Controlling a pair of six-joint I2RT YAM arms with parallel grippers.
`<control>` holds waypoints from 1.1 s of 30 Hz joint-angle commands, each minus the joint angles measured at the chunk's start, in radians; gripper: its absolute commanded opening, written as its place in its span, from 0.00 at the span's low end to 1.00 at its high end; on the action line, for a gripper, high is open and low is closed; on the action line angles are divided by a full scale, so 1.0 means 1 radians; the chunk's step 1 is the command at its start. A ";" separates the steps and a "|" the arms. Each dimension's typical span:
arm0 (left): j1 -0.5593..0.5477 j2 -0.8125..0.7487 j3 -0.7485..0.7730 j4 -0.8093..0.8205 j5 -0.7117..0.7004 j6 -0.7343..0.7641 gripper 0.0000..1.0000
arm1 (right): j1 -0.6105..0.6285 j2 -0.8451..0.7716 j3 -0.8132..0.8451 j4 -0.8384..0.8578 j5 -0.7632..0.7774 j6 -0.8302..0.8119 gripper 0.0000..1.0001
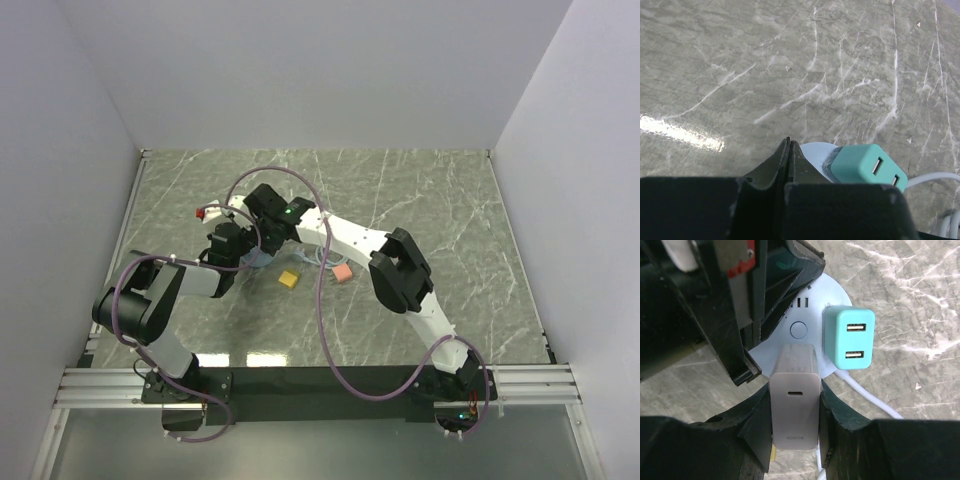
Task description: Insert the plug
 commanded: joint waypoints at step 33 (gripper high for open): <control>-0.070 0.011 -0.025 -0.133 0.131 -0.014 0.00 | 0.068 0.409 -0.245 -0.140 -0.107 0.057 0.00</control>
